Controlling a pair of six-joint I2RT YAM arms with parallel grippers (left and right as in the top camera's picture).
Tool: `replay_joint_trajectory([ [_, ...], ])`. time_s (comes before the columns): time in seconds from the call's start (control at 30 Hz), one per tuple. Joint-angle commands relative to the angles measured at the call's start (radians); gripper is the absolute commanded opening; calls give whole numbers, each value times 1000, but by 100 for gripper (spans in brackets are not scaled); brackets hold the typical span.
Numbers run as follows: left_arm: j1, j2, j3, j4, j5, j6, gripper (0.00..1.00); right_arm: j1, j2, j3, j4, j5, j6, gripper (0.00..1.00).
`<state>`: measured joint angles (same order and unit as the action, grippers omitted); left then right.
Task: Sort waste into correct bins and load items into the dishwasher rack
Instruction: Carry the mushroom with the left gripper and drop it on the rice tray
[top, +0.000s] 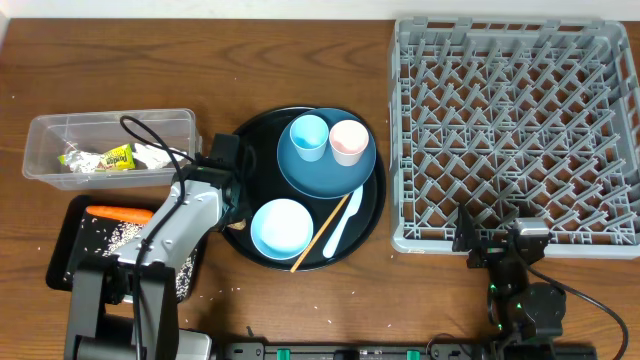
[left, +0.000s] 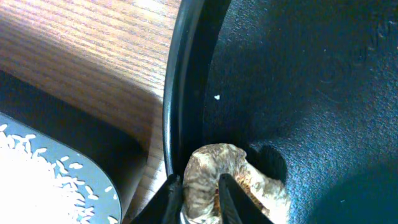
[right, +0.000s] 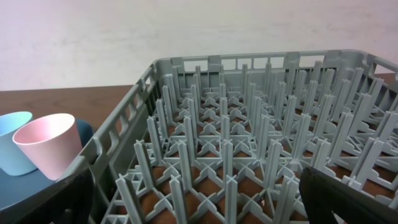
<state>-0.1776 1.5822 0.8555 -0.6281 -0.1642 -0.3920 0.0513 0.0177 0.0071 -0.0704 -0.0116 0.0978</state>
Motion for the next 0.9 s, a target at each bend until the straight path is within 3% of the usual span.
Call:
replay_joint_trajectory([
  [0.0, 4, 6, -9, -2, -13, 3, 19, 13, 0, -2, -3, -4, -9, 99],
  [0.1, 4, 5, -5, -2, -13, 3, 7, 13, 0, -2, -4, -4, -9, 99],
  [0.53, 4, -28, 55, -32, -13, 40, 6, 13, 0, -2, -3, -4, -9, 99],
  [0.87, 19, -198, 89, -109, -14, 28, 6, 13, 0, -2, -4, -4, -9, 99],
])
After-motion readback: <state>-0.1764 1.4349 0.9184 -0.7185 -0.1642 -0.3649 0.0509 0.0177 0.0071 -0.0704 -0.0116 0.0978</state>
